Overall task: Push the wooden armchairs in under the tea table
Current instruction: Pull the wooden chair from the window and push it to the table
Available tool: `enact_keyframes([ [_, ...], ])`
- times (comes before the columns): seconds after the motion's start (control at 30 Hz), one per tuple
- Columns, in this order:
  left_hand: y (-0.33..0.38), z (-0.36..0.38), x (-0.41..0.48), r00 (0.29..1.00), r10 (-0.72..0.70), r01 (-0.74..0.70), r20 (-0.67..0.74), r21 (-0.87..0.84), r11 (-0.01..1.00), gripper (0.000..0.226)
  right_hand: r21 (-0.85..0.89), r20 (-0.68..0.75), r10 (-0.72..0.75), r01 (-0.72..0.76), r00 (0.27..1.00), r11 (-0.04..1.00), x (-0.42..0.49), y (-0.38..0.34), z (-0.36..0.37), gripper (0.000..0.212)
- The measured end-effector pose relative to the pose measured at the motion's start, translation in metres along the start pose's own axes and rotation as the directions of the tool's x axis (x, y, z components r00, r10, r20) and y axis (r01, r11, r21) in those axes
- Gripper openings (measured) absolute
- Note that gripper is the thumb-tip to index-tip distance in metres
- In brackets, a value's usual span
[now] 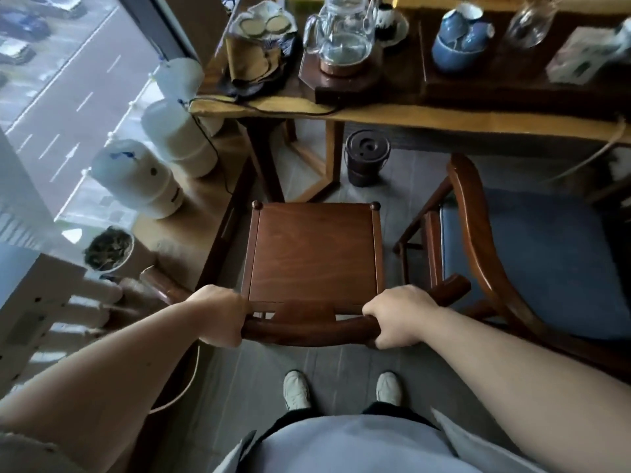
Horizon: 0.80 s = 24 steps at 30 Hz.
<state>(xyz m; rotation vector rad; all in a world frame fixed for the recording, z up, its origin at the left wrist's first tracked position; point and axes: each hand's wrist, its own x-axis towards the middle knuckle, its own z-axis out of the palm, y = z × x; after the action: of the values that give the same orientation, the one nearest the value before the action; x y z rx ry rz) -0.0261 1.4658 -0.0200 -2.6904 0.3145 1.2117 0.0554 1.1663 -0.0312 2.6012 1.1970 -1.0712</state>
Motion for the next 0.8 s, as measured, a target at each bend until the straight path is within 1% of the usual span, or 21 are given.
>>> enact_keyframes([
  [0.13,-0.029,-0.01,0.007,0.999,0.051,-0.051,0.011,0.066,0.997,0.01,0.063,-0.017,0.065,-0.064,0.998,0.996,0.007,-0.022,0.002,0.018],
  [0.27,-0.042,-0.021,0.022,0.992,0.124,-0.124,0.0,0.098,0.987,0.007,0.099,-0.033,0.12,-0.116,0.992,0.988,0.008,-0.027,0.004,0.017],
  [0.37,-0.046,-0.027,0.029,0.989,0.143,-0.139,-0.023,0.119,0.983,0.014,0.109,-0.049,0.143,-0.137,0.989,0.985,0.008,-0.025,0.004,0.017],
  [0.47,-0.04,-0.032,0.037,0.985,0.163,-0.157,-0.049,0.111,0.981,0.019,0.06,-0.052,0.134,-0.131,0.99,0.99,0.003,-0.014,0.0,0.022],
  [0.57,-0.023,-0.036,0.043,0.984,0.167,-0.16,-0.064,0.096,0.982,0.021,0.04,-0.025,0.138,-0.137,0.99,0.99,-0.005,0.005,-0.007,0.019],
  [0.7,-0.003,-0.043,0.054,0.982,0.161,-0.149,-0.102,0.116,0.982,0.029,0.048,0.007,0.171,-0.172,0.985,0.984,-0.01,0.032,-0.017,0.021],
  [0.8,-0.001,-0.044,0.059,0.979,0.183,-0.174,-0.089,0.107,0.979,0.033,0.049,0.004,0.177,-0.177,0.984,0.983,-0.01,0.039,-0.021,0.024],
])
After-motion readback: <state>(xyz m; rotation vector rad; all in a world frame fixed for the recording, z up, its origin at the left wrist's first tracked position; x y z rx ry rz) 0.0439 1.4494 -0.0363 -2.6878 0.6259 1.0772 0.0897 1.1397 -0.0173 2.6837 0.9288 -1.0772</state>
